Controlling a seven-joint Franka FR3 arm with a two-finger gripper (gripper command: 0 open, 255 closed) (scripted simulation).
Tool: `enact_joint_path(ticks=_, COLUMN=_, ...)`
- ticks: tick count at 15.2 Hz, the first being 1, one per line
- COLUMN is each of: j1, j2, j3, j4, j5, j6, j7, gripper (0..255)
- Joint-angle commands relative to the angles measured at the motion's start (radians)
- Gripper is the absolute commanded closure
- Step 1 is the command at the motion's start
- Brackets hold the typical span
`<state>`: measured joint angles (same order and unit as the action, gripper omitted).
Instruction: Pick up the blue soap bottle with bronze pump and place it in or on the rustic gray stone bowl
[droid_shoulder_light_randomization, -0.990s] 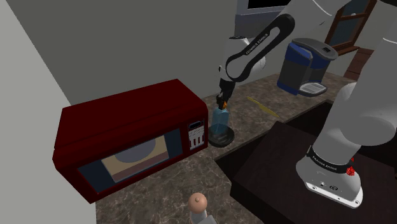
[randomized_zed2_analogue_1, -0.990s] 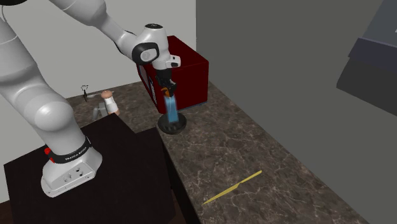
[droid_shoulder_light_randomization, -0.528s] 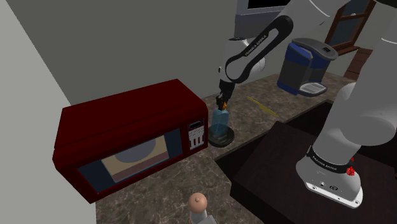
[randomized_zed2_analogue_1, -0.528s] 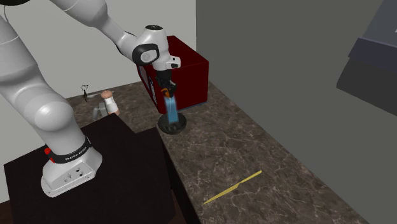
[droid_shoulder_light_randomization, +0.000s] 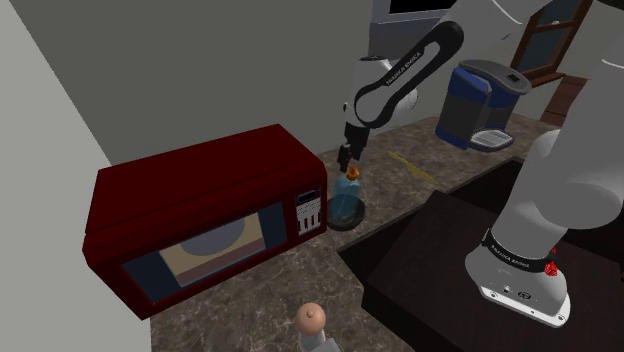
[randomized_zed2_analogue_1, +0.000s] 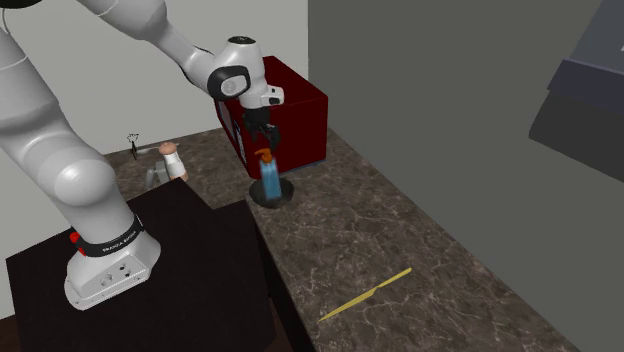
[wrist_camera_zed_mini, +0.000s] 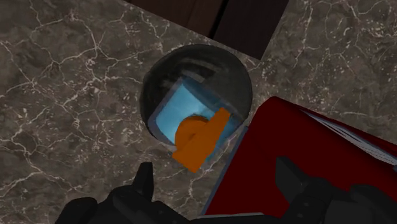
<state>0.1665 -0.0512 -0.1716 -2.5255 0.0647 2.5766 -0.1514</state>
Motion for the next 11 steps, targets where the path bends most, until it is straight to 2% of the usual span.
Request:
enact_joint_path(ticks=1, j1=-0.003, j2=-0.051, j3=0.000, j4=0.003, j5=-0.019, j6=-0.053, j7=0.014, gripper=0)
enact_joint_path(ticks=3, j1=-0.008, j2=-0.104, j3=0.001, j4=0.016, j5=-0.037, j6=-0.119, j7=0.026, gripper=0)
enact_joint_path(ticks=11, j1=-0.008, j2=-0.104, j3=0.001, j4=0.016, j5=-0.037, j6=-0.119, j7=0.026, gripper=0)
